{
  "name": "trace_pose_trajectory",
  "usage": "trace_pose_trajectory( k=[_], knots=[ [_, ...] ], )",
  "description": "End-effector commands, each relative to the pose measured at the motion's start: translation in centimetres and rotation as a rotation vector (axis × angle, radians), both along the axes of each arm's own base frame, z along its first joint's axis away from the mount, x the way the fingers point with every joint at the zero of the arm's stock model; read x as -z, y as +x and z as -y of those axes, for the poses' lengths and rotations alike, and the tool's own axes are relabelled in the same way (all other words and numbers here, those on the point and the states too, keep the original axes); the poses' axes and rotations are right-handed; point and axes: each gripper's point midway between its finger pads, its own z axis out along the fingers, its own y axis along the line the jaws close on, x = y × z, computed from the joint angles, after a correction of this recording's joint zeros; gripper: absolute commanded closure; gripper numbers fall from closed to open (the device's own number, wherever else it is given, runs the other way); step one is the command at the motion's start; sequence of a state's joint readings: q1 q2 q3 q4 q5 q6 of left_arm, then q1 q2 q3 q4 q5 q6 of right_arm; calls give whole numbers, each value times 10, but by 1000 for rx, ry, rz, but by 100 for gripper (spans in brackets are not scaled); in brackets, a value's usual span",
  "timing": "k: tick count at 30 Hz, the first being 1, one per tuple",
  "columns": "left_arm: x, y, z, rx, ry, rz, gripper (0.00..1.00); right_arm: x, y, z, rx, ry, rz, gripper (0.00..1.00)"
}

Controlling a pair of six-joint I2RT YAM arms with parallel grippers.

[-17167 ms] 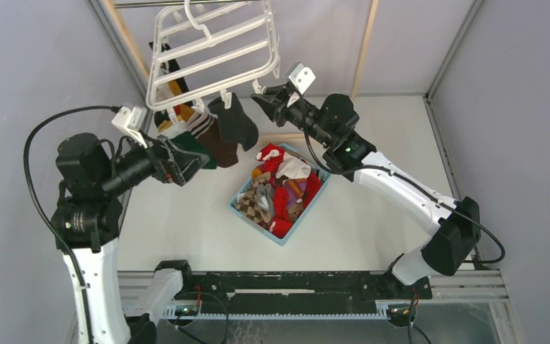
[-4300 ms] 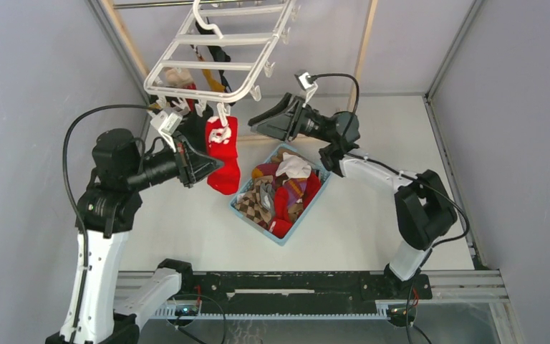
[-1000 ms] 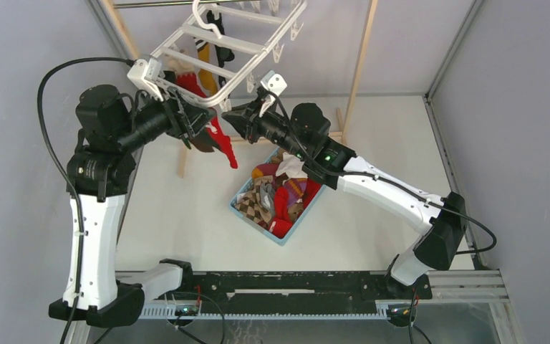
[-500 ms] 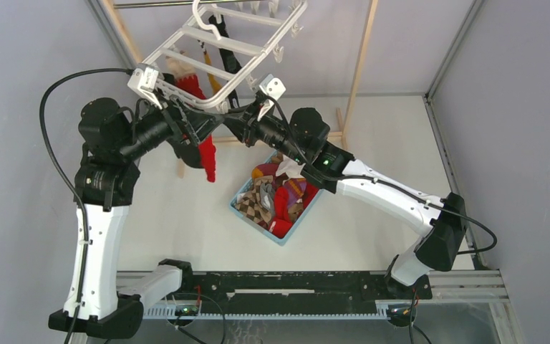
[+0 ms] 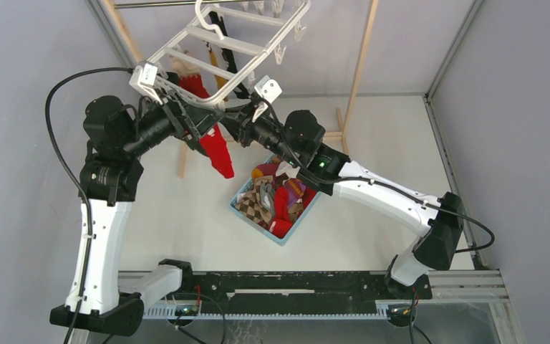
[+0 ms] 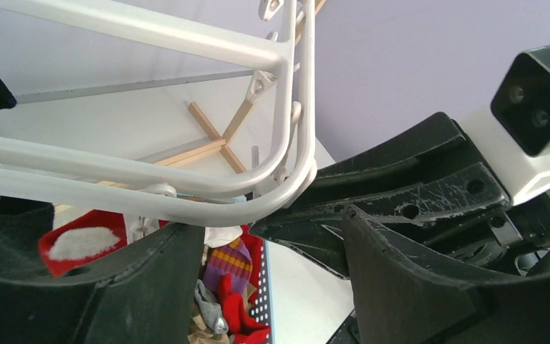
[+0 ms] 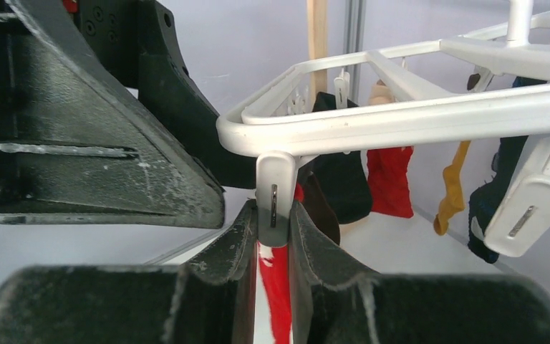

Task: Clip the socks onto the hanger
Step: Open the clamp at the hanger.

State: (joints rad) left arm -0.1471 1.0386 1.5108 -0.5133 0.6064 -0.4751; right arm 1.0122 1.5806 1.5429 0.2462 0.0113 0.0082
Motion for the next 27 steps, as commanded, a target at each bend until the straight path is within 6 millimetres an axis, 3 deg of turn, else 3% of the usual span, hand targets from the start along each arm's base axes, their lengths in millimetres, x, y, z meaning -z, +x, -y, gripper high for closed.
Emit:
trace_pose_trajectory(
  k=[1, 21, 27],
  knots=[
    [-30, 11, 5, 26, -30, 98, 29, -11, -38, -25, -134, -1, 26, 100],
    [-43, 23, 7, 23, -65, 115, 45, 1, -46, -48, -185, -90, 46, 100],
    [-42, 23, 2, -12, -64, 128, 55, 4, -44, -47, -172, -96, 35, 100]
  ],
)
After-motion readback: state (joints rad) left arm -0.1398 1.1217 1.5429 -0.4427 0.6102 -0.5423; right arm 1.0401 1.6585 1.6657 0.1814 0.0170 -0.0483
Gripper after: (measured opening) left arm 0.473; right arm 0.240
